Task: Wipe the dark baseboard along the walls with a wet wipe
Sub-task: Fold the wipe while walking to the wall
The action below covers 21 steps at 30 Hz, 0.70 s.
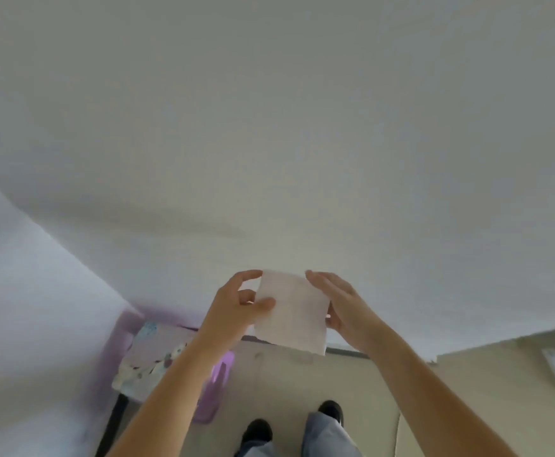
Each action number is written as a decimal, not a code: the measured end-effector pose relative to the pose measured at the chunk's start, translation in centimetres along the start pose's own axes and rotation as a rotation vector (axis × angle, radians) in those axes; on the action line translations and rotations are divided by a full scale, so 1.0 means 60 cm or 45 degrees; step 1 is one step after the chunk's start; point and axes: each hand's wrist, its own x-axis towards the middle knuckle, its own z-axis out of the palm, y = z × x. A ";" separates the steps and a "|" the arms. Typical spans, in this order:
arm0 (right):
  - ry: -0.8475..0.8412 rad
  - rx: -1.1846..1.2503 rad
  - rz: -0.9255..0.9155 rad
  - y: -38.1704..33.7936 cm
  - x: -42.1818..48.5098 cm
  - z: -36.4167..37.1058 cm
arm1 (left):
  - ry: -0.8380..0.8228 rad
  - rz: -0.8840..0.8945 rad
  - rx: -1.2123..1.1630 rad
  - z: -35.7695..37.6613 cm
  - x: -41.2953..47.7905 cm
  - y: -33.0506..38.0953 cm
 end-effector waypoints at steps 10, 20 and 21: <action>0.682 0.344 -0.320 0.090 -0.261 -0.286 | -0.821 0.230 0.384 0.370 0.001 0.100; 1.315 -0.168 0.070 0.311 -0.577 -0.579 | -1.403 0.601 1.086 0.874 -0.161 0.051; 1.407 -0.194 0.080 0.334 -0.611 -0.607 | -1.431 0.667 1.105 0.924 -0.190 0.043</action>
